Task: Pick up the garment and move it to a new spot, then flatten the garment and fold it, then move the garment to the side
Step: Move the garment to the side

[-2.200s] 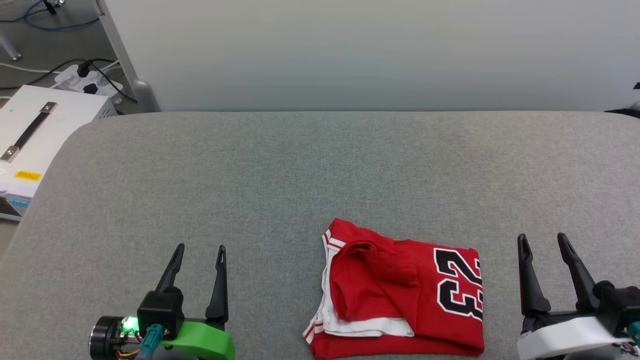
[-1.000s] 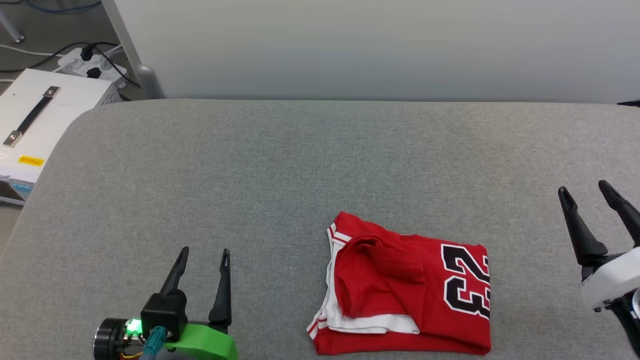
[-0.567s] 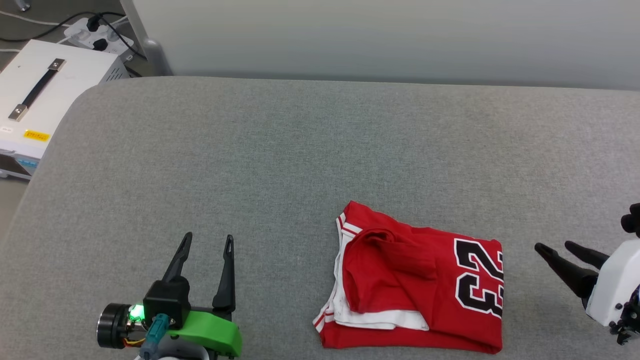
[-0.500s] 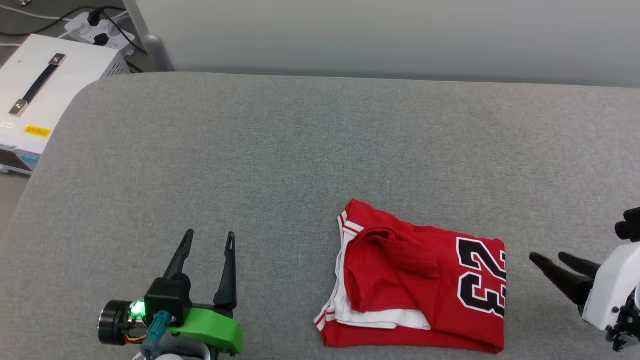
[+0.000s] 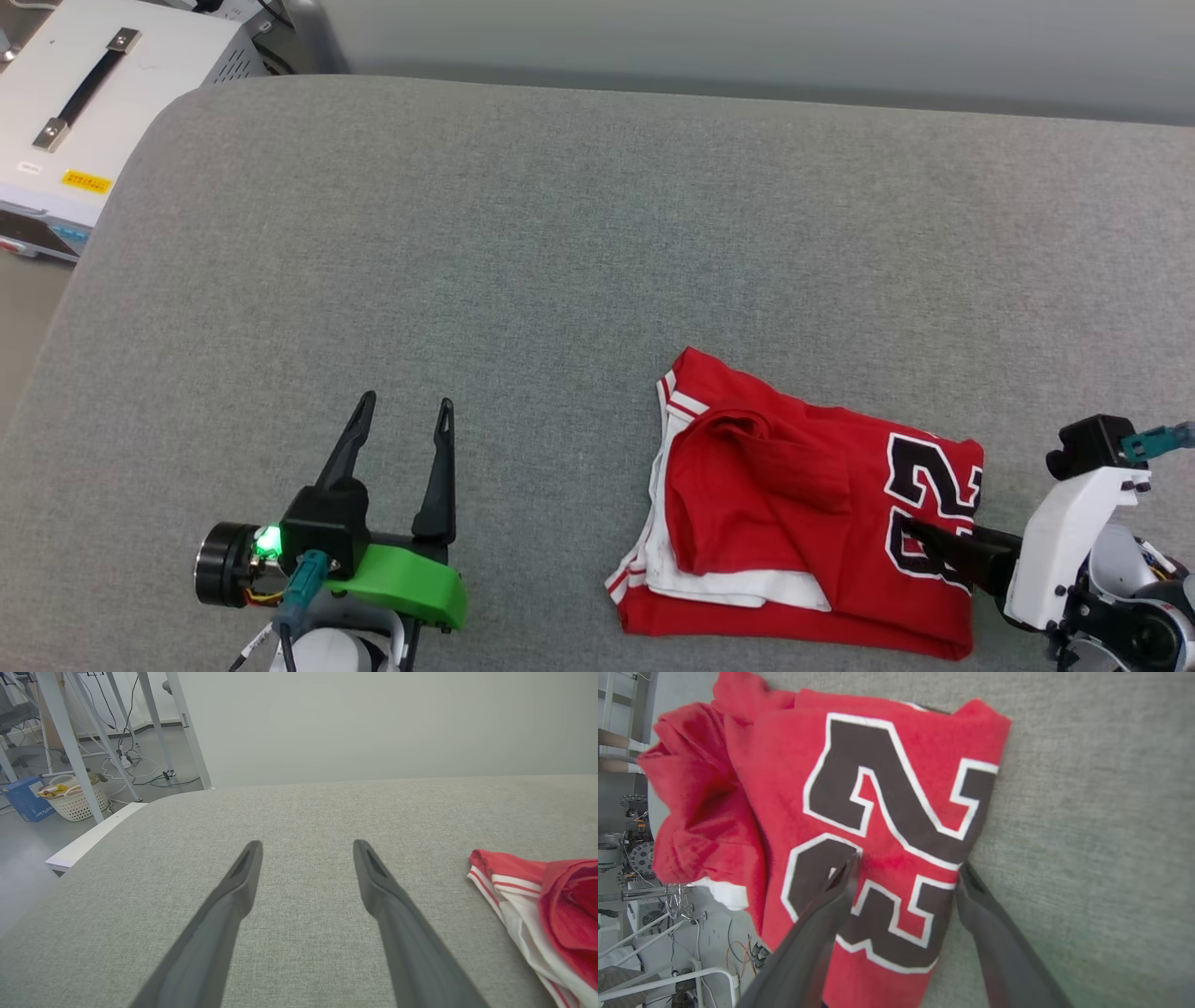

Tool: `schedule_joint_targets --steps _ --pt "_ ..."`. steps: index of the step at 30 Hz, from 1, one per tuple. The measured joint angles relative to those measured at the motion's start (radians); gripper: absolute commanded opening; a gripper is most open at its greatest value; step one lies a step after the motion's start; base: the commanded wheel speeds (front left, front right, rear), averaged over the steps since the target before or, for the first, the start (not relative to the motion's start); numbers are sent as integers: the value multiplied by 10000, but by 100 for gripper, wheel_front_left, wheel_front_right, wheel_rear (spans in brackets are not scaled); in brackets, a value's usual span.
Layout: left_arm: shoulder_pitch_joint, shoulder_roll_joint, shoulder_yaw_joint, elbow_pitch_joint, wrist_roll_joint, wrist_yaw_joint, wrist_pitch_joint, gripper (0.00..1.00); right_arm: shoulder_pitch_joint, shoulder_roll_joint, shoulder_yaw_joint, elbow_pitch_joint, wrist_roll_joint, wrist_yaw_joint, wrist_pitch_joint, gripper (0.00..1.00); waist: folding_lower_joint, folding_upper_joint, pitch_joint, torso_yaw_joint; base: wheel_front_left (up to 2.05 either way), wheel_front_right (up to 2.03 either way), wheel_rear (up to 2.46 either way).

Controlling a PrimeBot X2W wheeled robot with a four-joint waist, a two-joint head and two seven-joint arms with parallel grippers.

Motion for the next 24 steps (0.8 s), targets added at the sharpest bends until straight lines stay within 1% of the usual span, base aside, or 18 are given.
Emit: schedule_joint_targets --steps 4,8,9,10,17,20,24 --pt "-88 -13 -63 25 2 -8 0 100 -363 -4 587 234 107 0 -330 100 0 0 132 121 0 0 0" --pt "-214 -33 -107 31 2 -8 0 100 -573 -211 1170 318 73 0 -886 100 0 0 234 237 0 0 0" --pt "-221 -36 -113 33 2 -8 0 100 -630 -259 1290 316 81 0 -1053 26 0 0 255 257 0 0 0" --pt "-228 -38 -113 36 0 -6 0 100 -665 -272 1363 318 123 -2 -1162 0 0 0 270 267 0 0 0" --pt "-238 -52 -61 84 -2 13 0 100 -1006 -796 2330 -63 224 -2 -1977 0 1 0 154 168 0 0 0" --pt "-218 -56 -35 92 -2 23 0 100 -1178 -1202 2619 -405 128 -2 -2347 0 0 0 45 24 0 0 0" --pt "-90 -54 38 65 -2 63 0 100 -1570 -1910 2811 -784 -244 -2 -2711 0 1 0 -79 -296 0 0 0"
